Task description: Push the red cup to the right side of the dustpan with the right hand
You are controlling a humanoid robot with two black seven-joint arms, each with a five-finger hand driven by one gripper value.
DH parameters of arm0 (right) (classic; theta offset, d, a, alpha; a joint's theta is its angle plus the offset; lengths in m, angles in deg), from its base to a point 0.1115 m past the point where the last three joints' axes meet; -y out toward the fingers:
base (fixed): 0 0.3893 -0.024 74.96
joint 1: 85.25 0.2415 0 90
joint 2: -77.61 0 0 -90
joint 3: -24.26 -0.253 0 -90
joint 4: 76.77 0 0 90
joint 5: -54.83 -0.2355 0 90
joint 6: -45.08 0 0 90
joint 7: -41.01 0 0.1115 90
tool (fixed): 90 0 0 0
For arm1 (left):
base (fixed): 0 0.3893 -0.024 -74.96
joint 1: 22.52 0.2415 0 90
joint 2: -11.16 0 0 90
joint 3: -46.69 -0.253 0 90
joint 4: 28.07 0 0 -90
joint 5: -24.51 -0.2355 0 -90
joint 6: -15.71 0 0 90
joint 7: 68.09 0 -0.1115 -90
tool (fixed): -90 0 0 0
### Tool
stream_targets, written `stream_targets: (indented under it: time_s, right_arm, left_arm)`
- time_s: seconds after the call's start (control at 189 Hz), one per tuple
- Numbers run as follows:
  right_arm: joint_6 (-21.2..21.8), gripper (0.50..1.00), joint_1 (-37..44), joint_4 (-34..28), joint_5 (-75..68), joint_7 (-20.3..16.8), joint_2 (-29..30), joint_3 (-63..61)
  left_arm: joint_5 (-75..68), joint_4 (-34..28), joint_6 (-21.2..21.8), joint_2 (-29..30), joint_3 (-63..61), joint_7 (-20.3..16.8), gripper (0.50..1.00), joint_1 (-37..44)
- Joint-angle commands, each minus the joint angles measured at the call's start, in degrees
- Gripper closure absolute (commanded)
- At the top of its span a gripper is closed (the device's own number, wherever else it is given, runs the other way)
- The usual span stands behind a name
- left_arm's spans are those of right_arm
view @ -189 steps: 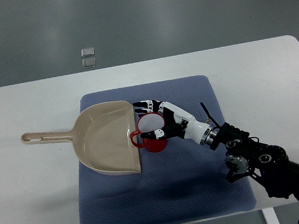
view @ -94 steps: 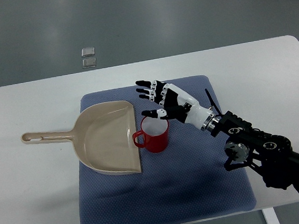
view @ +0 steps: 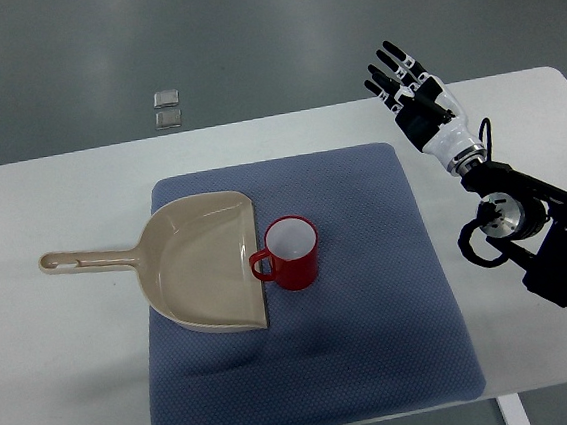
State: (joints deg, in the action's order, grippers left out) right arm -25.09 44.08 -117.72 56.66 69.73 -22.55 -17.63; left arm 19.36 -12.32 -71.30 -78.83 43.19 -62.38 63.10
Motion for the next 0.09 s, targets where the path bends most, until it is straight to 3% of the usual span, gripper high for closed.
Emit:
stream_targets:
  time_s: [0.0, 0.085]
  right_arm:
    - [2.14, 0.566, -0.48, -0.01, -0.33, 0.19, 0.22, -1.97]
    - [1.96, 0.566, -1.01, 0.08, -0.16, 0.37, 0.48, -1.97]
  left_arm:
    - [0.14, 0.42, 0.00, 0.00, 0.16, 0.00, 0.500, -0.01]
    - [0.05, 0.42, 0.00, 0.00, 0.16, 0.00, 0.500, -0.01]
